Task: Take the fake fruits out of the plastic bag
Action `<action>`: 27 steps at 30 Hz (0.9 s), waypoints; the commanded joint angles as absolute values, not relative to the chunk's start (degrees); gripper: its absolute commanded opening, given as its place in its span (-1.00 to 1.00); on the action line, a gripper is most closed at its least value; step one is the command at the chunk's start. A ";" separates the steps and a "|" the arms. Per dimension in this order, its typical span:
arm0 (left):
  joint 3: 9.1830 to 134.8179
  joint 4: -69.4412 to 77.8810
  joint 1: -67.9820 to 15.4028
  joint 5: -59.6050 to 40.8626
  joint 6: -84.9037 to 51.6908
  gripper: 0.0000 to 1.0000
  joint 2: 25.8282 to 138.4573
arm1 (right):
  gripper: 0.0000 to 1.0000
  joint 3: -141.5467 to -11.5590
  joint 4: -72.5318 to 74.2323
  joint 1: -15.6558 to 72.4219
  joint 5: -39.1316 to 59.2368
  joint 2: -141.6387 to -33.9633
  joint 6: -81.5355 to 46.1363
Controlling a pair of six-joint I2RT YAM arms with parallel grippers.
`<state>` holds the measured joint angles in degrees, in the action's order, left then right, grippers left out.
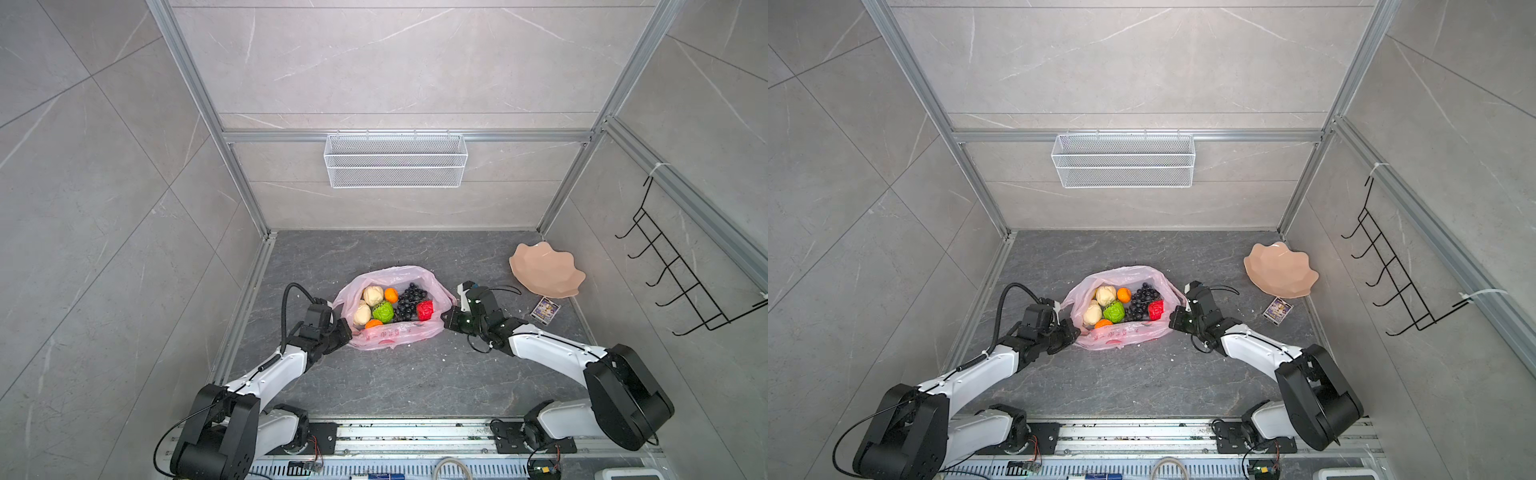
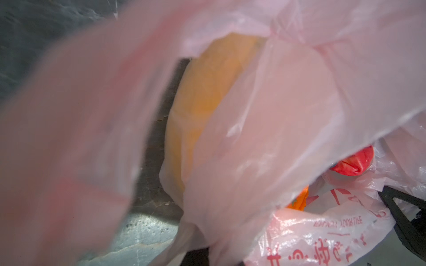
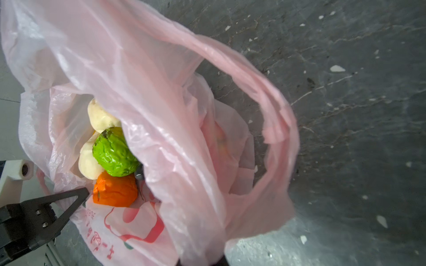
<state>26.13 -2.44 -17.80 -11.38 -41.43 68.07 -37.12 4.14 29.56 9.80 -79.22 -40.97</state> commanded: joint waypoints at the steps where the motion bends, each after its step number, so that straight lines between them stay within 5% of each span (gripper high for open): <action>1: 27.03 -4.85 -18.37 -9.93 -40.01 -1.00 67.22 | -1.00 -34.87 4.14 31.20 8.69 -75.13 -41.19; 8: 23.88 -5.25 -18.45 -9.96 -41.06 -0.80 63.00 | -1.00 -29.09 4.05 31.19 4.75 -69.79 -42.75; 15: 30.27 -18.85 -18.75 -3.42 -39.31 0.11 57.57 | -1.00 -29.14 2.37 32.68 4.12 -70.25 -42.42; 21: 46.88 -37.52 -27.75 14.02 -35.21 0.29 62.44 | -0.97 -32.02 -2.61 34.14 0.93 -69.80 -41.53; 27: 58.05 -40.68 -35.23 22.36 -28.74 0.44 74.51 | -0.96 -33.52 -4.25 34.10 0.09 -69.00 -40.96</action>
